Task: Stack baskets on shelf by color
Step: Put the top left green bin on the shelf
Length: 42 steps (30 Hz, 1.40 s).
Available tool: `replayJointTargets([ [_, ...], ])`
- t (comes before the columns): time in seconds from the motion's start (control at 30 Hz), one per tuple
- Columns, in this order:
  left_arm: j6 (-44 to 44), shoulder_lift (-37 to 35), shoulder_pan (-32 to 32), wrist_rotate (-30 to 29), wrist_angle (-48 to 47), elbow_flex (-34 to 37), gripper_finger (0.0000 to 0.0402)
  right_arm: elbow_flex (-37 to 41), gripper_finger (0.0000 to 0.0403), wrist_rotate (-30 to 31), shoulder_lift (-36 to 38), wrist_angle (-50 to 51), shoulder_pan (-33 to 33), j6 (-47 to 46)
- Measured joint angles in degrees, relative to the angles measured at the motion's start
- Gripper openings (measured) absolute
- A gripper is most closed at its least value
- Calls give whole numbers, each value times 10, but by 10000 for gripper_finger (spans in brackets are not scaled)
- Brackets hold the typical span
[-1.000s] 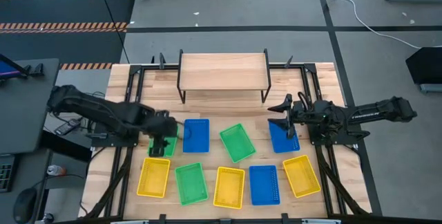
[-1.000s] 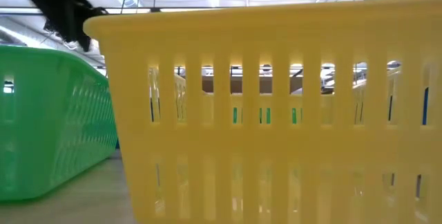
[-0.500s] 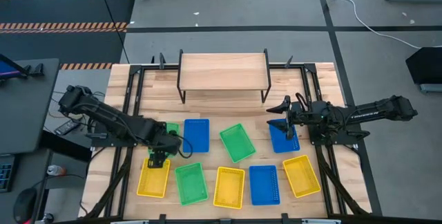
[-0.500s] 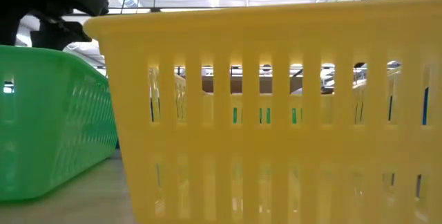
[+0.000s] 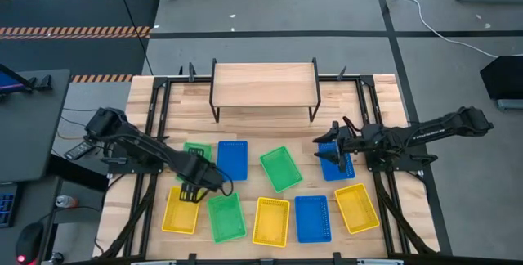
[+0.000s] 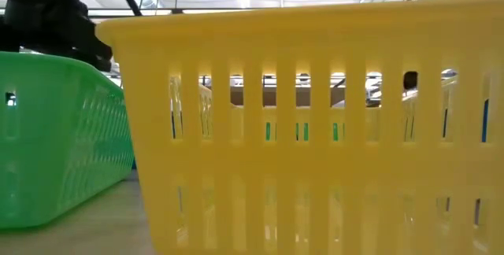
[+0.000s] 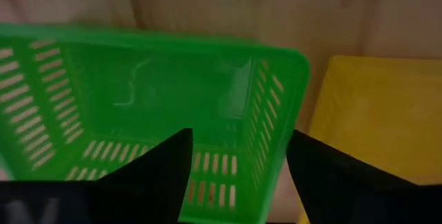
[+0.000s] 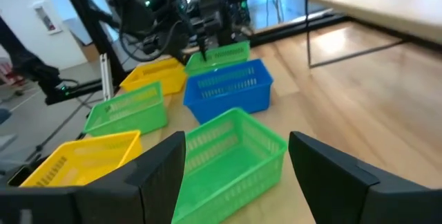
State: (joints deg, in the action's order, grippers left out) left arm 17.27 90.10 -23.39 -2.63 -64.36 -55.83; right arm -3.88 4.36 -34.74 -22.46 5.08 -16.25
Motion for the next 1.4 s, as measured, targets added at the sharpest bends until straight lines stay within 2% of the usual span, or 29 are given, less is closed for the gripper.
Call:
replayJointTargets([
  [0.13, -24, 8, 11, -39, -3, 0, 211, 0, 262, 0, -18, 0, 13, -6],
  [0.23, -30, 6, 27, -48, -4, 0, 175, 0, 259, 5, -27, 0, 17, -5],
  [0.33, -33, 4, 42, -42, -5, 0, 118, 0, 259, 6, -34, 0, 17, -5],
  [0.43, -33, 4, 52, -32, -5, 0, 42, 0, 259, 7, -37, 0, 17, -5],
  [0.5, -27, 4, 58, -31, -16, -5, 16, 0, 259, 7, -37, -1, 17, -5],
  [0.67, -22, 3, 67, -61, -119, -67, 14, 0, 256, 7, -36, -1, 15, 4],
  [0.87, -14, 2, 81, -135, -256, -217, 6, 0, 255, 8, -36, -2, 7, 13],
  [1.0, -29, -6, 100, -157, -253, -311, 6, 0, 254, 7, -36, -1, 7, 9],
  [1.17, -45, -4, 121, -185, -256, -375, 5, 0, 254, 7, -36, -1, 7, 8],
  [1.3, -70, -6, 133, -240, -256, -433, 5, 0, 254, 8, -36, -2, 7, 13],
  [1.4, -114, -5, 138, -303, -256, -464, 5, 0, 254, 16, -36, -2, 7, 17],
])
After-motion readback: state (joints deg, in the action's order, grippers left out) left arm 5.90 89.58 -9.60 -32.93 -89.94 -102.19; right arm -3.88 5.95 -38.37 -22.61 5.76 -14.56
